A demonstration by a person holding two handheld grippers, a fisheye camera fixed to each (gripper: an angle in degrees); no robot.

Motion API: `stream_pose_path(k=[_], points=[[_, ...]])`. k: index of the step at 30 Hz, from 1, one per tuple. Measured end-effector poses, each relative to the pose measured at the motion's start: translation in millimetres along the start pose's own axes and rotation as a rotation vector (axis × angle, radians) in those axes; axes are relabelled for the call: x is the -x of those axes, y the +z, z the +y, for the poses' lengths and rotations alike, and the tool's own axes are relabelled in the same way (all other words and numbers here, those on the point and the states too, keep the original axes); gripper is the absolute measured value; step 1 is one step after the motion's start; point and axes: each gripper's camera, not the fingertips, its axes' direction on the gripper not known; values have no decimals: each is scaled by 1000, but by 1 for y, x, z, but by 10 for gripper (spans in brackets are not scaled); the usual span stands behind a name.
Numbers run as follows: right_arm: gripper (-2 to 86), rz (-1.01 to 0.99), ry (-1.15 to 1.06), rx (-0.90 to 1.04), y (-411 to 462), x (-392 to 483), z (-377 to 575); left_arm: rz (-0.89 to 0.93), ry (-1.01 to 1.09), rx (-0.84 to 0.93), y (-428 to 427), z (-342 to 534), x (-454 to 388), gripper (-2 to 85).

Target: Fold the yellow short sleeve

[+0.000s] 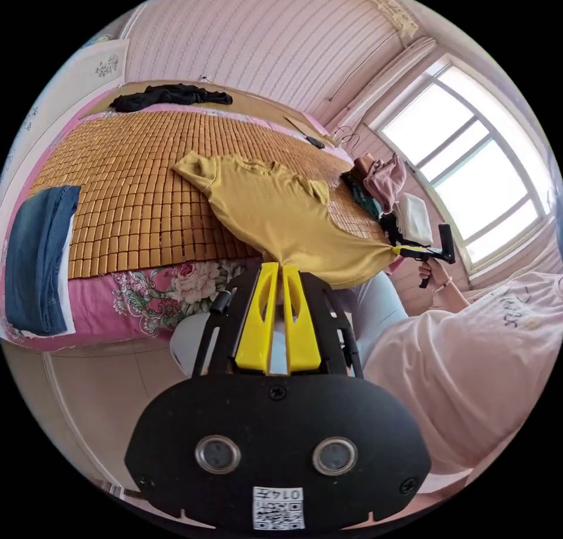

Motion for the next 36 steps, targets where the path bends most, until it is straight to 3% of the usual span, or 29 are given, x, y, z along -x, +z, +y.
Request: stream_pose_path(k=[5, 9, 13, 17, 24, 28, 31, 36], points=[[-8, -157, -113, -353, -135, 30, -5, 148, 81, -326, -111, -15, -38, -10], [-8, -214, -286, -544, -235, 62, -48, 111, 245, -493, -197, -76, -74, -10], [-8, -114, -279, -448, -239, 52, -143, 0, 257, -404, -188, -171, -64, -10], [-8, 11, -148, -344, -196, 20, -257, -51, 108, -287, -123, -280, -30, -10], [-8, -31, -198, -654, -269, 55, -297, -162, 182, -486, -155, -343, -62, -10], [-8, 5, -251, -600, -248, 60, -270, -158, 196, -439, -132, -318, -47, -10], [-8, 30, -220, -471, -191, 45, -240, -209, 212, -305, -74, -275, -26, -10], [-7, 27, -84, -148, -45, 2, -187, -238, 45, -44, 61, -179, 57, -10]])
